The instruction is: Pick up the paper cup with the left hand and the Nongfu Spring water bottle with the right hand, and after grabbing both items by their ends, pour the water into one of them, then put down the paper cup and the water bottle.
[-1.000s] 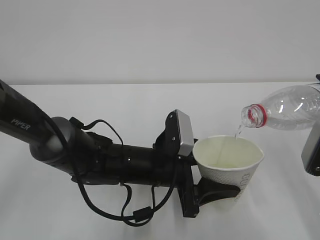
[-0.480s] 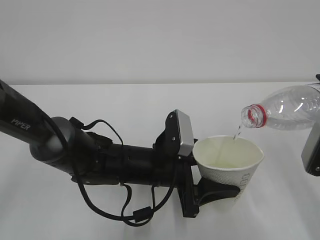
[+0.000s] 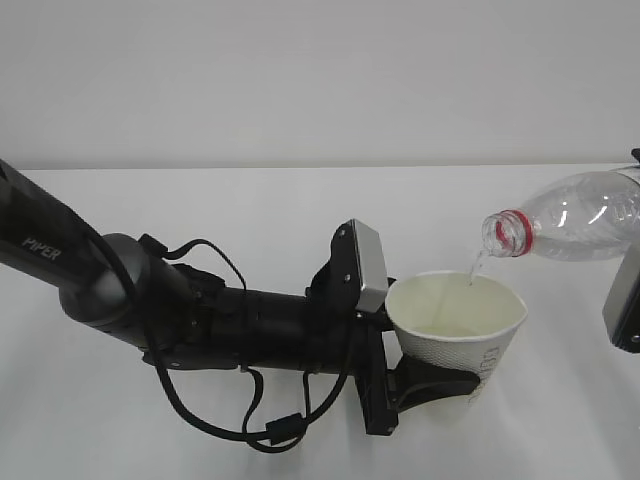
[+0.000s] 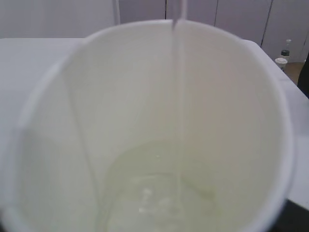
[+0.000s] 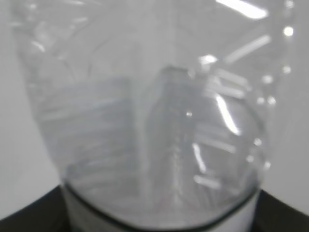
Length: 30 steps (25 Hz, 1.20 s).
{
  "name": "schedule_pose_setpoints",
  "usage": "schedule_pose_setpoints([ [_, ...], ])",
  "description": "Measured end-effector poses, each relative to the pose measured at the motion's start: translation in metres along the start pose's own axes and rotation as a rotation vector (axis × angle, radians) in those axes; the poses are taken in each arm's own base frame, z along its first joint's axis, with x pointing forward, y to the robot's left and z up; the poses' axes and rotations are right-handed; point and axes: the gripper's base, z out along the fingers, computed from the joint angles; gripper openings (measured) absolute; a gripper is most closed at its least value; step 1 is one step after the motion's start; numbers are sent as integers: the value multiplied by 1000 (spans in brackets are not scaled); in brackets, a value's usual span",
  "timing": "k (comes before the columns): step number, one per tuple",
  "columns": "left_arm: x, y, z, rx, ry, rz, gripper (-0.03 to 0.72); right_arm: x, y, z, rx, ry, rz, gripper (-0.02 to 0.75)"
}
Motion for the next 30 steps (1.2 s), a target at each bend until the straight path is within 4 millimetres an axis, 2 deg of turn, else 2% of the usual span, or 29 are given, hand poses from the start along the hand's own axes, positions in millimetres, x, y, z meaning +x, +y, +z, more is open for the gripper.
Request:
schedule_pose_setpoints([
  [30, 0, 0, 0, 0, 0, 0, 498, 0, -1, 0, 6, 0, -5, 440],
])
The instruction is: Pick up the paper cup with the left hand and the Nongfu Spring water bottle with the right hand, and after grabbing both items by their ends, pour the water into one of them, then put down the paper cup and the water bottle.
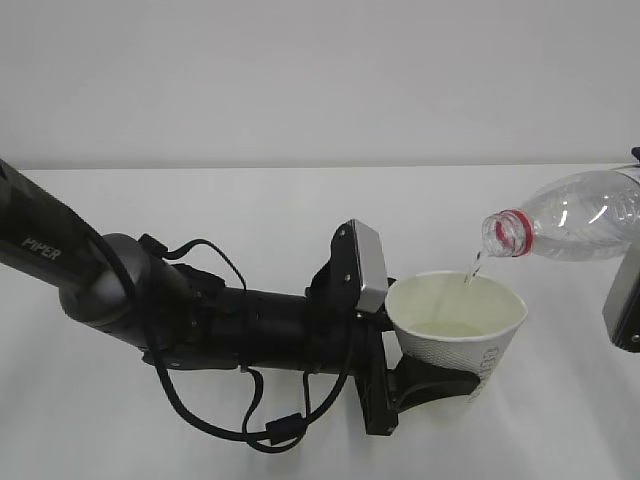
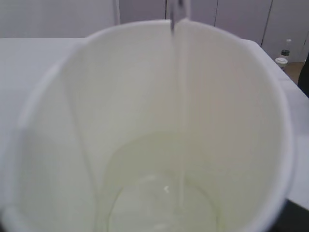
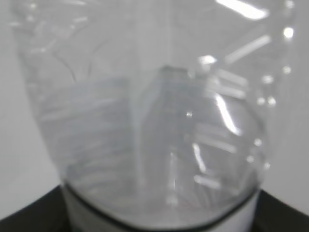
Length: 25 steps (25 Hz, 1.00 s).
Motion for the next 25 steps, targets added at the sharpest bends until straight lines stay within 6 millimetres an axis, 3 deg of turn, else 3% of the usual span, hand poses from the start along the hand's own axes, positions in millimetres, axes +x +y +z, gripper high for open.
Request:
schedule_pose_setpoints([
  [25, 0, 0, 0, -1, 2, 0, 498, 0, 0, 0, 2, 0, -4, 440],
])
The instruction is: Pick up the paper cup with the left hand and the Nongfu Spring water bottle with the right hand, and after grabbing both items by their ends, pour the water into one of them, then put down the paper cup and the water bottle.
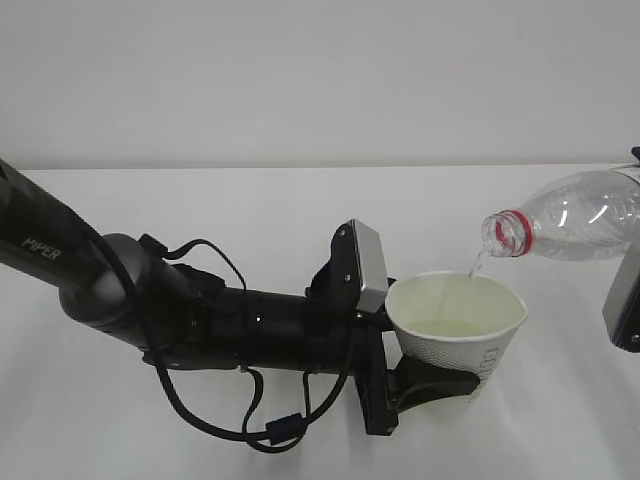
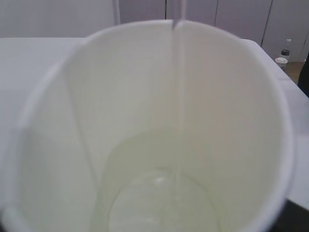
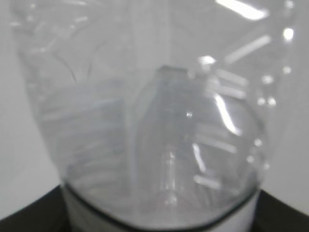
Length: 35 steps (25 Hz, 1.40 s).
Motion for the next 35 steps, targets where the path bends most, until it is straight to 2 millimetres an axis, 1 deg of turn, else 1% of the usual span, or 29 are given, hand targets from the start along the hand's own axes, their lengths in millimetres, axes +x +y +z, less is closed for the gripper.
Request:
schedule_pose_setpoints([
  [30, 0, 0, 0, -1, 2, 0, 498, -1, 0, 0, 0, -8, -15, 440],
  [31, 0, 0, 0, -1, 2, 0, 498, -1, 0, 0, 0, -8, -16, 426],
  [35, 0, 0, 0, -1, 2, 0, 498, -1, 0, 0, 0, -8, -16, 428],
])
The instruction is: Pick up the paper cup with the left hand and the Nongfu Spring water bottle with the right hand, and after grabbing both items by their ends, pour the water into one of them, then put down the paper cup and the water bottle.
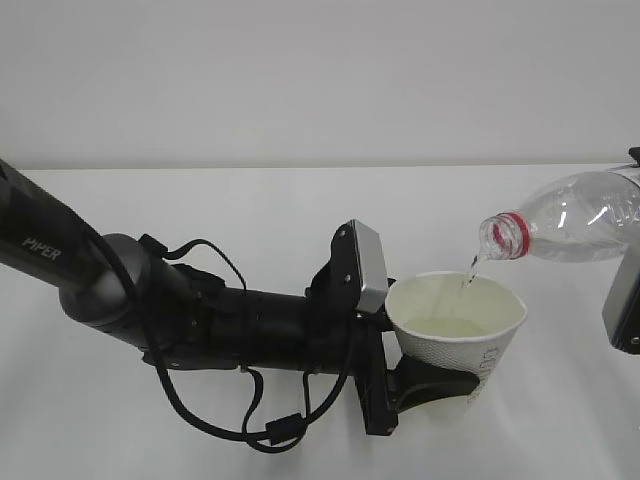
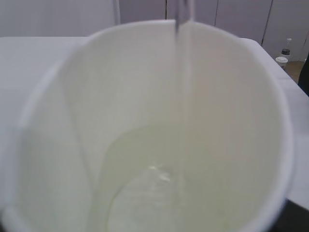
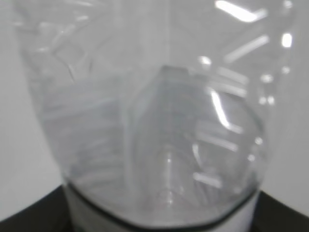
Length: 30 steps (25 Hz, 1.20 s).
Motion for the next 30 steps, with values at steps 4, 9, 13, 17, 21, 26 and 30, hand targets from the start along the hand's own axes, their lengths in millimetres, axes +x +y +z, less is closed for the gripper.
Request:
schedule_pose_setpoints([
  [4, 0, 0, 0, 0, 0, 0, 498, 0, 0, 0, 0, 0, 0, 428],
  [9, 0, 0, 0, 0, 0, 0, 498, 0, 0, 0, 2, 0, 0, 428],
  [13, 0, 0, 0, 0, 0, 0, 498, 0, 0, 0, 2, 0, -1, 428],
  [17, 0, 0, 0, 0, 0, 0, 498, 0, 0, 0, 2, 0, -1, 428],
  [21, 0, 0, 0, 0, 0, 0, 498, 0, 0, 0, 2, 0, -1, 428],
  [26, 0, 0, 0, -1, 1, 0, 498, 0, 0, 0, 2, 0, -1, 428],
  [30, 0, 0, 0, -1, 1, 0, 498, 0, 0, 0, 2, 0, -1, 428],
])
